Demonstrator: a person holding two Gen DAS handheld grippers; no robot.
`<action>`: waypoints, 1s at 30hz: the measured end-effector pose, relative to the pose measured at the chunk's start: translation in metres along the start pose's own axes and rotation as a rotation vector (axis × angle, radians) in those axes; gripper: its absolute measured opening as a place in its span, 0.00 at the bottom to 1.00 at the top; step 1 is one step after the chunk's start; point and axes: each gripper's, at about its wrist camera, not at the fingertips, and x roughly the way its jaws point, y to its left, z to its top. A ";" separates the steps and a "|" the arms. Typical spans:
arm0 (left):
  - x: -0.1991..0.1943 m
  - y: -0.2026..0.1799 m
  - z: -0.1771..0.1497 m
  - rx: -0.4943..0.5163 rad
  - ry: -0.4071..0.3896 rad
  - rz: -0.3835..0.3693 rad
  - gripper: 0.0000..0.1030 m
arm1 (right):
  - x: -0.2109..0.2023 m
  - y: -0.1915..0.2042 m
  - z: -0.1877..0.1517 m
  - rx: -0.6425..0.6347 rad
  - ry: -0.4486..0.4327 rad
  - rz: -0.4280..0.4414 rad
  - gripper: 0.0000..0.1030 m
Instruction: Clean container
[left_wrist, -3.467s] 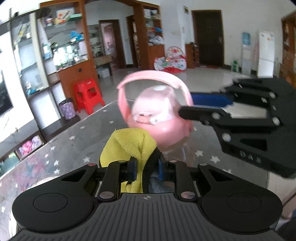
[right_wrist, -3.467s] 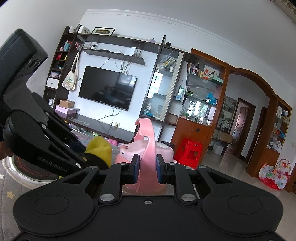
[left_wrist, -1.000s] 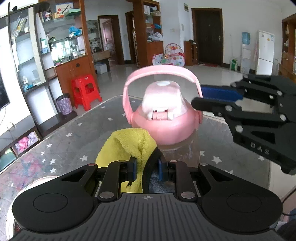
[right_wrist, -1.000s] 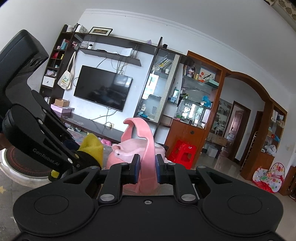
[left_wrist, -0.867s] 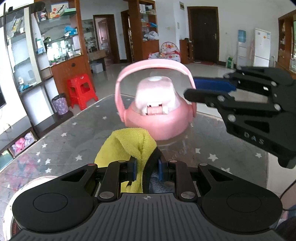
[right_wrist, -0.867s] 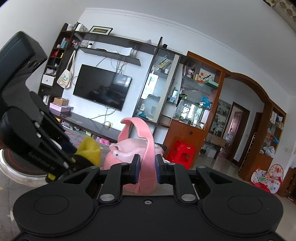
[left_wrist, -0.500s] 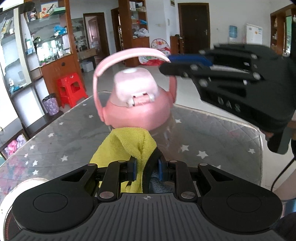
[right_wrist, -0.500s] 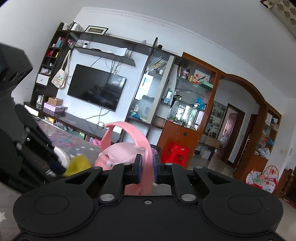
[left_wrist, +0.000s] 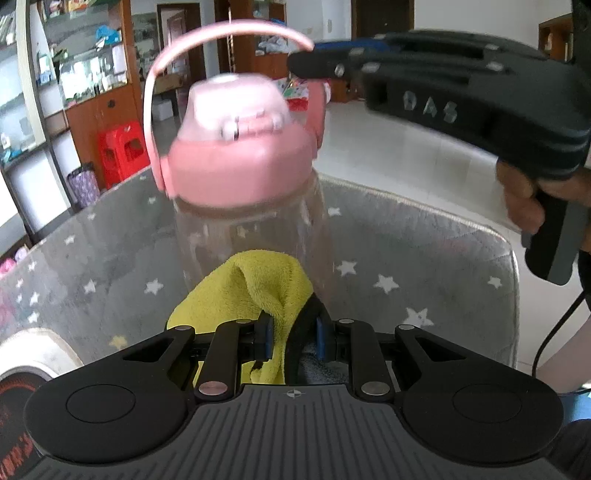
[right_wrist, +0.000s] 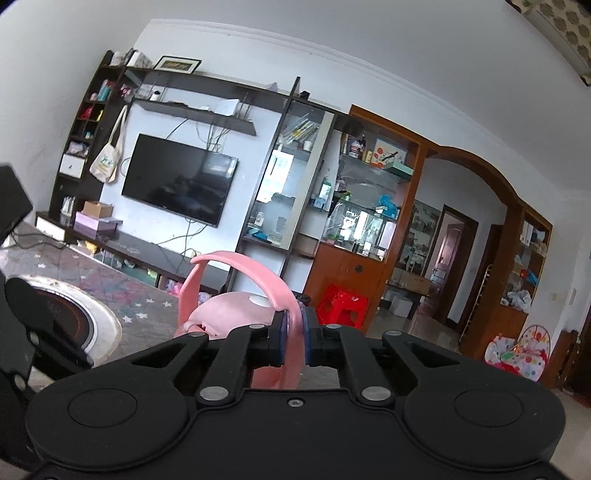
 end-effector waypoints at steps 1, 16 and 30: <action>0.002 0.000 -0.002 -0.004 0.005 0.000 0.21 | 0.000 -0.002 -0.001 0.003 -0.001 -0.001 0.10; -0.038 0.023 0.027 -0.013 -0.087 0.089 0.21 | 0.000 -0.009 -0.005 0.044 -0.002 -0.003 0.10; -0.026 0.022 0.024 0.012 -0.055 0.069 0.21 | -0.004 -0.009 -0.006 0.046 -0.001 -0.002 0.11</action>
